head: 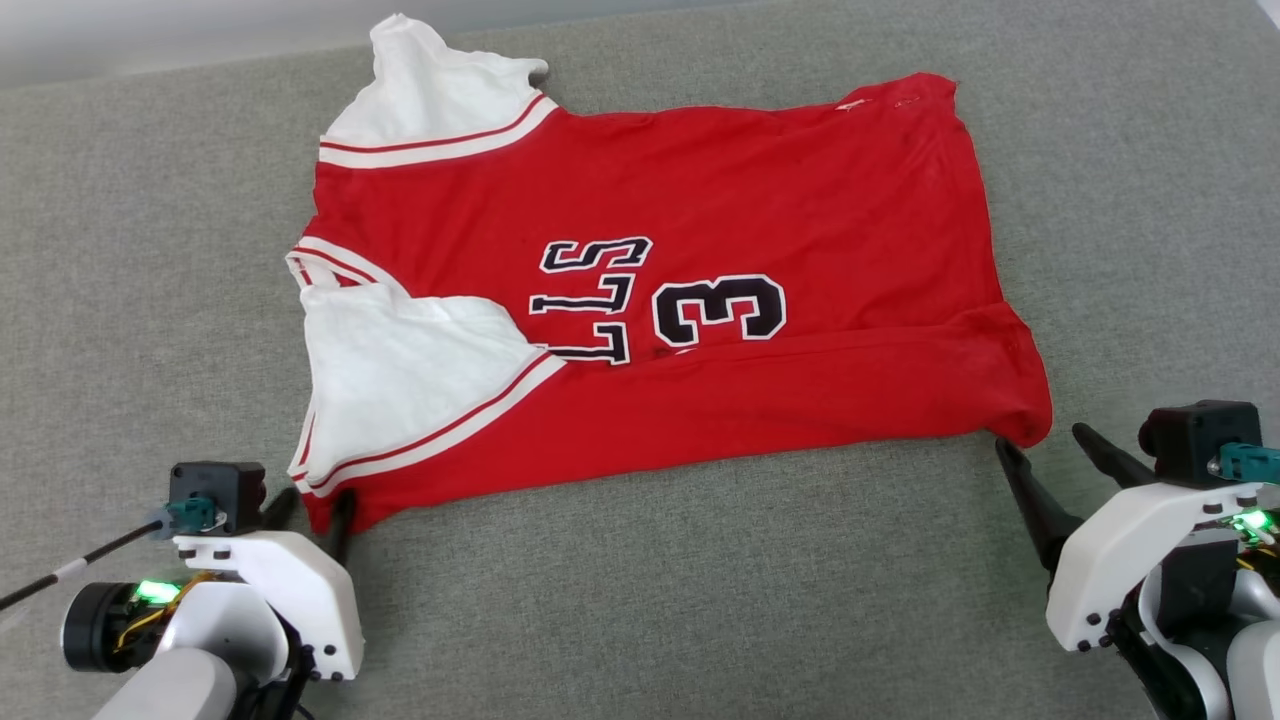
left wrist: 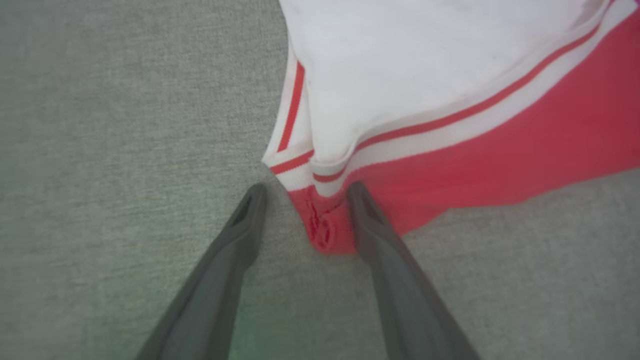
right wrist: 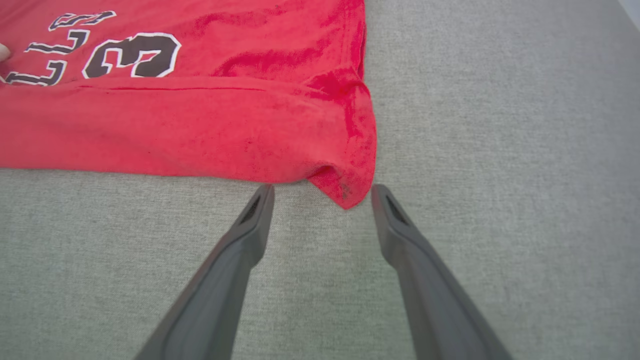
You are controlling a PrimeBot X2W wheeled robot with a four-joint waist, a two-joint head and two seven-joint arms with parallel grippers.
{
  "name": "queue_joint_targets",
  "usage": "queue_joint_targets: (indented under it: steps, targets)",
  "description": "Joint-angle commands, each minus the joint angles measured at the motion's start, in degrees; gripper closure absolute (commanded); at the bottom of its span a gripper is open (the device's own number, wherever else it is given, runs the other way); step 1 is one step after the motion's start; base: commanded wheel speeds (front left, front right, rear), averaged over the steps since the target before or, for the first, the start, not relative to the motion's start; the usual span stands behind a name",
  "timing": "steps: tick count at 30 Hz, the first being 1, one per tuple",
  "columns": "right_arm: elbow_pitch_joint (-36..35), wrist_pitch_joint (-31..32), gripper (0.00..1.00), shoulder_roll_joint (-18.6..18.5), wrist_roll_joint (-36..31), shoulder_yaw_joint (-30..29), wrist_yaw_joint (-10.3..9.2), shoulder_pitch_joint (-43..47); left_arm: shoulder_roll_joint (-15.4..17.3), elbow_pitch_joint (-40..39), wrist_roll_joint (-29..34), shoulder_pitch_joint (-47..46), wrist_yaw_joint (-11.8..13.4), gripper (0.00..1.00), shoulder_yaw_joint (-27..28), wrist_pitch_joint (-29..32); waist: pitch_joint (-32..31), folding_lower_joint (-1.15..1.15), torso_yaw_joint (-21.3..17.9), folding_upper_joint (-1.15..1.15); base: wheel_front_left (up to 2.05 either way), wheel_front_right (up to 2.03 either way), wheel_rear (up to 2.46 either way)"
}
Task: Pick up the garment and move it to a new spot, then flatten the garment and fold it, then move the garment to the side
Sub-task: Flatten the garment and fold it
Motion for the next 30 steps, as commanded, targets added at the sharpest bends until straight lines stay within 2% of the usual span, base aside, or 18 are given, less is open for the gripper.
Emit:
queue_joint_targets:
  steps: [1,5,14,21,30]
  targets:
    - [0.04,-0.27,0.00,0.09,-0.23,-0.32,-0.02,-0.46,-1.44,2.40,-0.91,1.69,-0.69,1.00,-1.75,1.58,0.00,0.01,-0.03,0.00,0.00,0.00,0.00]
    - [0.08,0.14,0.00,-0.84,-0.69,-1.01,-0.02,-0.33,-1.67,2.47,-0.87,1.19,-1.65,1.00,-1.83,0.01,-0.90,0.01,0.29,0.00,0.00,0.00,0.00]
    - [2.61,2.96,0.00,-1.75,-2.44,-2.82,-0.02,-2.79,-1.47,-2.33,0.72,0.72,-0.61,1.00,-0.61,-3.69,-3.68,0.01,3.03,0.00,0.00,0.00,0.00]
    - [7.83,5.81,0.00,-0.24,-4.95,-5.27,-0.02,-6.60,-0.20,-8.81,2.37,1.89,0.96,1.00,-0.58,-4.78,-3.50,0.01,5.90,0.00,0.00,0.00,0.00]
    - [14.51,6.70,0.00,0.16,-8.45,-6.31,-0.02,-8.55,-0.39,-13.43,3.72,0.75,0.19,1.00,-1.54,-5.98,-1.65,0.01,8.61,0.00,0.00,0.00,0.00]
